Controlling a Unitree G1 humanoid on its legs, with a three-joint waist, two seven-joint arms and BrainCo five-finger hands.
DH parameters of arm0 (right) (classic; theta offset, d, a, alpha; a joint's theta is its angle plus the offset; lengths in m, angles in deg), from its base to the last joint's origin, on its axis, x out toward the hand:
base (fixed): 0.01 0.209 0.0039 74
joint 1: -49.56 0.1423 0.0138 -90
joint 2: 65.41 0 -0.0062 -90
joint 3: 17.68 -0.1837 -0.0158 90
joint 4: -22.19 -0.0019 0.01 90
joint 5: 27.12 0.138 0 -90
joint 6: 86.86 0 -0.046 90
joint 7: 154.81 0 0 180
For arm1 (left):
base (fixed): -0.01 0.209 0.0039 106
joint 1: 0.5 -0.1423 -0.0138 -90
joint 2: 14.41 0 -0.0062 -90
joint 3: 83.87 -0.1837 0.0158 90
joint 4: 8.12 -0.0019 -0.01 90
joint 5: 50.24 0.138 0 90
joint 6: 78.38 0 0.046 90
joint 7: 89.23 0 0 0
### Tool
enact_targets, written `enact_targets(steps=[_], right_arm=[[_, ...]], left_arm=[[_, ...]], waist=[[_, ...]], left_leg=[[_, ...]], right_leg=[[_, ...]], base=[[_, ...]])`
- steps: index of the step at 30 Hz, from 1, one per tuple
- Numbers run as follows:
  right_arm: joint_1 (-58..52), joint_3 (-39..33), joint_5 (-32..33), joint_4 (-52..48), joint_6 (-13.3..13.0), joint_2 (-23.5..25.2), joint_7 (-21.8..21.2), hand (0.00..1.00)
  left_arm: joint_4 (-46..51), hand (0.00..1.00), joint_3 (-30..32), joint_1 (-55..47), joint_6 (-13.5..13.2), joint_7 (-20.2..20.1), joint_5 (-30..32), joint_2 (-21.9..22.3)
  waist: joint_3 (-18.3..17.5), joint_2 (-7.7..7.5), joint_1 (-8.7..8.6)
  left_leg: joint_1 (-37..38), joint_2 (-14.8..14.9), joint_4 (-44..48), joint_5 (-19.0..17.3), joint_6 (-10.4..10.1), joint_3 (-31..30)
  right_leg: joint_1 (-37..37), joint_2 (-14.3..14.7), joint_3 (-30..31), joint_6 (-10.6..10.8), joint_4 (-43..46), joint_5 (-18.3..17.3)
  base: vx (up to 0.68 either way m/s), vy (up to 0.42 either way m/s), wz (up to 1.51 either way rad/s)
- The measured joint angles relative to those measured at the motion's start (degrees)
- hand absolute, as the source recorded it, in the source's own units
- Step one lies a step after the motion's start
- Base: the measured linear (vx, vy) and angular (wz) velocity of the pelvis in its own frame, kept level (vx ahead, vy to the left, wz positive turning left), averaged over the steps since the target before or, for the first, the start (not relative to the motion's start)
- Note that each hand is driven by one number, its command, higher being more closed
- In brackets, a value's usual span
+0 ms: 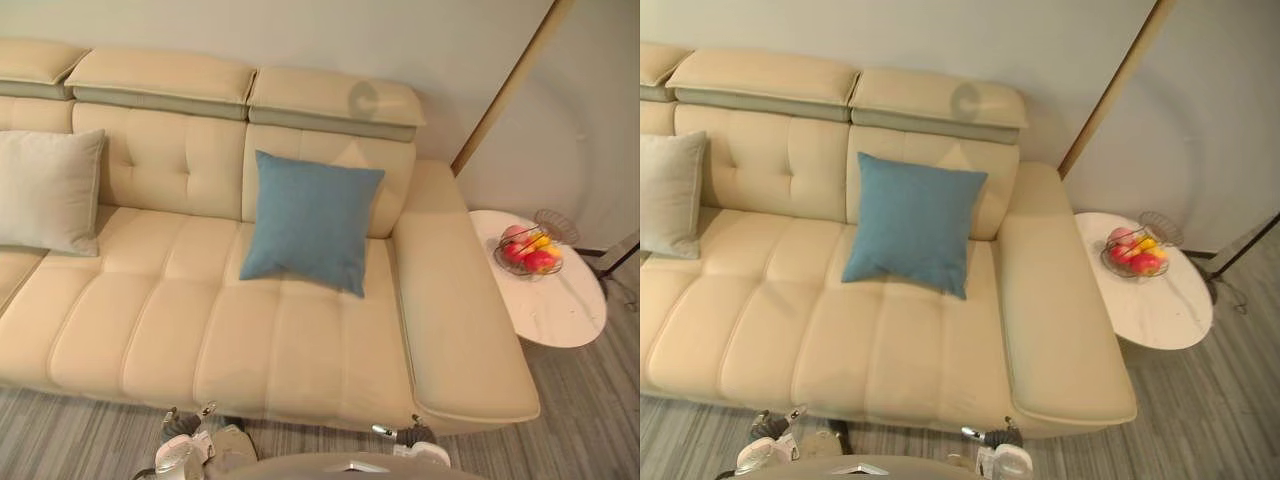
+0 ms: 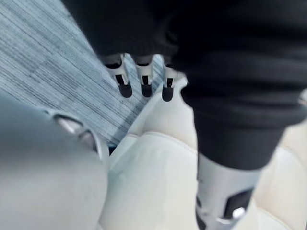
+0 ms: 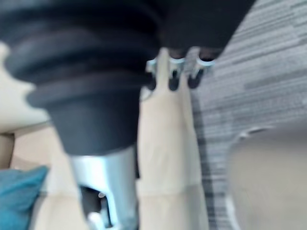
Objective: Pick up cushions and gather them together orderly.
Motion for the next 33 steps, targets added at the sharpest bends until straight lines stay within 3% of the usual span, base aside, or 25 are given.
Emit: enact_targets(steps=[2,4,5,6,7,8,12,13,14,15,16,21,25,26,27,28,29,30,31,33], right_arm=[[2.98,0.97,0.00,-0.16,-0.02,-0.93,0.40,0.00],[4.31,1.57,-0.01,-0.21,-0.14,-1.70,1.18,0.00],[4.34,1.42,0.00,-0.18,0.00,-1.71,1.48,0.00],[4.19,1.33,0.01,-0.16,0.03,-1.65,1.50,0.00],[3.75,1.28,0.03,-0.18,0.02,-1.22,1.50,0.00],[3.42,0.71,0.12,-0.21,0.01,-1.28,1.53,0.00],[-0.05,-1.25,1.18,-0.58,0.08,-0.17,1.49,0.00],[-0.71,-1.66,1.45,-0.89,0.12,0.15,1.43,0.00],[-0.67,-2.40,1.60,-1.17,0.12,0.31,1.42,0.00],[-1.66,-2.59,1.63,-1.56,0.12,1.44,1.37,0.00],[-2.47,-2.59,1.63,-1.84,0.13,2.22,1.33,0.00],[-3.67,-3.53,2.18,-2.61,0.04,2.97,1.06,0.00],[-3.55,-3.52,2.16,-2.47,0.05,2.82,1.04,0.00],[-3.41,-3.48,2.16,-2.39,0.05,2.62,1.04,0.00],[-3.00,-3.38,2.12,-2.11,0.05,2.18,1.03,0.00],[-2.03,-3.07,2.11,-1.26,0.02,1.58,1.04,0.00],[-0.61,-2.81,2.08,0.20,0.09,1.11,1.02,0.00],[0.10,-2.84,2.04,0.73,0.08,0.88,1.02,0.00],[1.12,-2.87,2.03,2.13,0.06,0.31,1.00,0.00],[1.70,-2.46,1.86,3.57,0.06,-0.27,1.02,0.00]], left_arm=[[-0.09,0.00,-2.01,0.75,-0.09,0.61,-0.38,0.42],[-0.21,0.00,-3.15,0.77,-0.08,0.67,-0.35,1.03],[-0.25,0.00,-4.06,0.73,-0.08,0.66,-0.34,1.24],[-0.13,0.00,-4.22,1.08,-0.08,0.63,-0.33,1.23],[0.28,0.00,-4.13,1.28,-0.11,0.61,-0.31,1.27],[0.25,0.00,-4.16,1.27,-0.08,0.59,-0.01,1.33],[0.35,0.00,-3.94,0.52,-0.06,0.35,0.25,1.53],[0.53,0.00,-3.58,0.36,-0.07,0.00,0.22,1.72],[0.70,0.00,-3.18,0.27,-0.08,-0.10,0.11,1.49],[0.85,0.00,-2.98,-0.14,-0.08,-0.44,0.01,0.42],[0.95,0.00,-2.98,-0.49,-0.12,-0.61,-0.02,-0.07],[-0.96,0.00,-3.21,-0.04,-0.10,-1.39,0.35,-0.39],[-2.64,0.00,-3.77,1.08,-0.07,-2.85,2.83,-0.80],[-3.43,0.00,-4.32,1.35,-0.08,-3.20,3.62,-0.86],[-3.97,0.00,-4.89,1.72,-0.05,-3.30,3.73,-0.90],[-4.60,0.00,-5.61,1.99,-0.06,-3.40,4.28,-0.94],[-4.78,0.00,-6.03,2.12,0.00,-3.61,4.71,-0.99],[-4.76,0.00,-6.60,2.18,0.04,-3.75,4.73,-0.96],[-4.75,0.00,-7.86,2.15,0.14,-3.97,4.76,-1.13],[-4.94,0.00,-8.74,2.09,0.19,-4.49,4.83,-1.81]], waist=[[1.59,2.54,0.40],[2.55,4.04,-0.04],[2.88,4.59,-0.20],[3.13,4.09,-0.14],[3.26,3.77,-0.11],[3.29,3.64,-0.23],[3.31,3.71,-1.46],[3.53,4.22,-1.39],[4.36,3.52,-1.76],[3.73,1.77,-2.77],[3.01,0.56,-2.69],[2.57,0.63,-3.42],[2.13,0.22,-3.42],[2.17,1.14,-3.46],[1.80,0.69,-3.49],[1.94,2.17,-3.42],[1.92,2.41,-3.90],[2.15,2.80,-4.35],[2.40,3.20,-4.59],[2.45,3.20,-4.31]], left_leg=[[-1.47,2.24,-0.61,2.62,-0.75,-0.11],[-1.22,2.82,-3.09,5.85,-1.61,-0.56],[-0.44,2.41,-5.59,9.18,-3.64,-2.88],[-0.56,1.93,-5.12,9.01,-4.45,-4.87],[-0.93,1.26,-0.70,4.17,-5.29,-7.11],[-0.83,-0.19,7.46,-4.76,-4.74,-9.34],[1.84,-1.51,19.28,-20.28,-4.92,-12.91],[2.09,-1.90,19.94,-22.00,-4.59,-13.44],[2.71,-2.48,19.51,-22.23,-4.41,-12.52],[3.22,-4.08,16.78,-21.80,-3.91,-10.99],[3.92,-5.04,14.22,-20.86,-3.74,-9.28],[6.81,-8.08,7.63,-20.18,-3.19,-7.05],[9.93,-7.21,5.02,-19.23,-3.35,-2.88],[10.51,-6.66,4.49,-18.95,-3.36,-1.47],[11.11,-6.04,3.88,-18.45,-2.95,-0.12],[11.41,-4.40,2.92,-17.29,-2.23,3.08],[11.69,-3.25,2.35,-16.36,-1.50,6.87],[12.07,-2.70,2.14,-16.01,-1.69,8.80],[12.85,-1.94,1.83,-15.84,-1.85,11.88],[15.17,-1.22,1.90,-15.53,-2.37,15.53]], right_leg=[[2.13,2.82,0.34,-0.35,-7.80,-0.38],[1.84,4.06,0.65,-0.59,-9.05,-0.24],[0.98,4.11,0.65,-1.29,-8.56,0.17],[0.41,3.25,0.64,-2.31,-8.30,0.17],[-0.29,2.00,0.51,-3.11,-8.08,0.04],[-1.79,0.08,1.33,-3.00,-7.16,0.32],[-4.78,-1.03,6.43,-0.83,-6.11,2.32],[-5.58,-0.79,8.28,-0.04,-5.46,2.64],[-5.65,-0.94,9.58,0.33,-5.60,2.91],[-6.36,-2.41,10.52,0.08,-6.64,3.77],[-7.41,-3.39,10.67,-0.24,-7.42,5.36],[-7.78,-3.67,11.96,-1.40,-13.15,11.50],[-8.79,-1.85,15.96,-1.00,-13.99,12.99],[-9.54,-0.97,16.04,-1.38,-14.28,13.82],[-10.02,-0.32,14.79,-1.75,-14.62,14.92],[-11.55,0.28,9.57,-3.75,-15.28,16.35],[-12.66,-0.56,1.20,-6.73,-15.29,16.06],[-13.44,-1.66,-5.29,-8.44,-14.17,14.90],[-13.64,-4.43,-15.64,-9.72,-11.85,13.45],[-13.15,-6.42,-25.40,-9.45,-9.38,13.22]], base=[[-0.31,-0.215,-0.25],[-0.33,-0.154,-0.15],[-0.29,-0.103,-0.12],[-0.20,-0.070,-0.27],[-0.17,-0.009,-0.61],[-0.19,0.071,-0.66],[-0.15,0.203,-0.64],[-0.16,0.304,-0.80],[-0.16,0.240,-0.60],[-0.16,0.209,-0.49],[-0.14,0.195,-0.52],[-0.08,0.123,-0.52],[0.03,-0.008,-0.73],[0.07,-0.021,-1.03],[0.07,-0.034,-1.32],[0.07,-0.067,-1.46],[0.07,-0.075,-1.43],[0.10,-0.079,-1.37],[0.09,-0.058,-1.08],[0.11,-0.152,-1.50]])
